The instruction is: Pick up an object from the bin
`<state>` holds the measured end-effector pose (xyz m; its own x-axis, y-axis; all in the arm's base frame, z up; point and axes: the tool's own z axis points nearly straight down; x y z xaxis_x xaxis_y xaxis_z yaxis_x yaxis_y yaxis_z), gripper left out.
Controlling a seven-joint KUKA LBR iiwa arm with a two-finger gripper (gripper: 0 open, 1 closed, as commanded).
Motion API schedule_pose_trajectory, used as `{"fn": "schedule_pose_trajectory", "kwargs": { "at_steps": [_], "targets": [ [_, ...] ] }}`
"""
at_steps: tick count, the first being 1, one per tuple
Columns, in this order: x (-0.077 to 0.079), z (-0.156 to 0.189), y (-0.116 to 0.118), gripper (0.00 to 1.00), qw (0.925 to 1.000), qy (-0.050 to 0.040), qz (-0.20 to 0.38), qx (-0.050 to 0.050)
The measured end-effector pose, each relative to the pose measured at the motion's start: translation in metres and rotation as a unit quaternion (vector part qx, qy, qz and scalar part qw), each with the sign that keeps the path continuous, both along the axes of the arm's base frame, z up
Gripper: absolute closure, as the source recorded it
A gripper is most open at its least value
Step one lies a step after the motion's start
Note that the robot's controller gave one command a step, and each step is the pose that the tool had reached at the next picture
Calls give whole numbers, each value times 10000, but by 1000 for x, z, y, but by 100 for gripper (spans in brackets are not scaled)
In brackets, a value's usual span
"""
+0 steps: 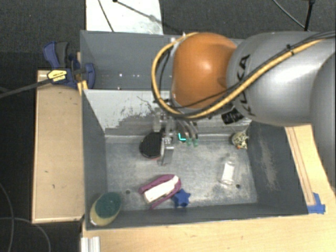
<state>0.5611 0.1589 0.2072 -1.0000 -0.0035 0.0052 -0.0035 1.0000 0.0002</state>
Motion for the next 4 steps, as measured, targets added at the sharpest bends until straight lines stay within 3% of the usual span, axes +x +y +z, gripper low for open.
{"fn": "schedule_pose_trajectory", "kwargs": {
  "at_steps": [1,2,3,4],
  "targets": [
    [34,-129,-32,0,9990,-105,-427,13],
    [32,-127,-30,100,9990,-74,-431,23],
    [9,-10,-25,100,9987,-67,-502,12],
    [-38,89,-59,100,9996,-67,-272,3]
  ]
}}
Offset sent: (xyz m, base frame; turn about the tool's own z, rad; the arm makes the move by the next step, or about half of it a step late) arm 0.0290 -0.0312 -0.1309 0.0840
